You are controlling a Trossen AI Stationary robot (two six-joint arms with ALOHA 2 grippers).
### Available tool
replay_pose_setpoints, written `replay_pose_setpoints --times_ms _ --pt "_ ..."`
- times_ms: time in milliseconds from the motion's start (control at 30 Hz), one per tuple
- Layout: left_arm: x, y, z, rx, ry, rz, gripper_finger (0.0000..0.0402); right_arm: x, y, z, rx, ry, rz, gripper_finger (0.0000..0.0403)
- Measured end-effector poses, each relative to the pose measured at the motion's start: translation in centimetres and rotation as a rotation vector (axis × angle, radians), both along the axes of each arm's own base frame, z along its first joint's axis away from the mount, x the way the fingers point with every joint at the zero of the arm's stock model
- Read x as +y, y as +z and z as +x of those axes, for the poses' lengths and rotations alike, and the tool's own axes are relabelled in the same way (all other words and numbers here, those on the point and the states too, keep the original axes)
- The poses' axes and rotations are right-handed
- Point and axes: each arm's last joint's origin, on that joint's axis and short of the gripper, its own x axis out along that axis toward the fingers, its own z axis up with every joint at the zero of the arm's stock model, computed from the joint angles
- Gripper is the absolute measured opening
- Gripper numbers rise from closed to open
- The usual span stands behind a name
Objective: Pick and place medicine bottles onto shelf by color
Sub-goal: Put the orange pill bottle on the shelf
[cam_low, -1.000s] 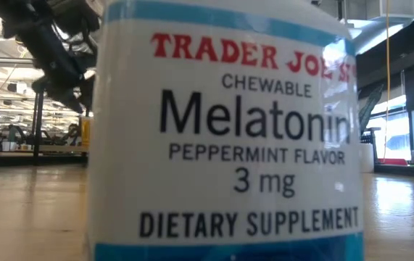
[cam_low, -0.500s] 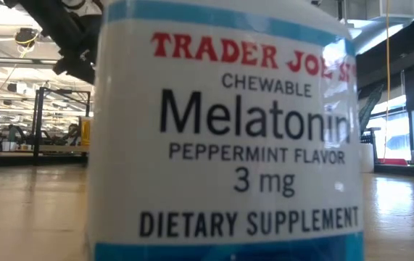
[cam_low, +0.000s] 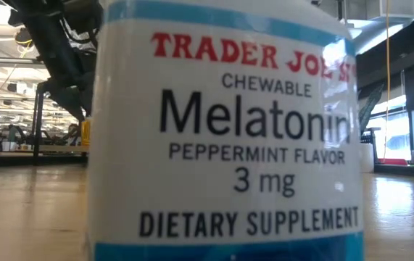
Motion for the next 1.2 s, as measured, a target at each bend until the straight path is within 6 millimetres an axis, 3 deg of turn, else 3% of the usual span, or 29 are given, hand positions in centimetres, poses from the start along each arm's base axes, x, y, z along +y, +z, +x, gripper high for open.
replay_pose_setpoints --times_ms 567,1067,1200 --pt "0.7 -1.5 1.0 0.153 0.046 0.076 0.0255 0.1 0.1 0.1 -0.014 0.000 0.007 0.0272" --pt "1.6 -1.5 0.5 0.172 0.156 0.128 0.0255 0.1 0.1 0.1 -0.021 -0.001 0.012 0.0272" --pt "1.6 -1.1 0.5 0.177 0.119 0.140 0.0255 0.1 0.1 0.1 -0.022 -0.002 0.013 0.0272"
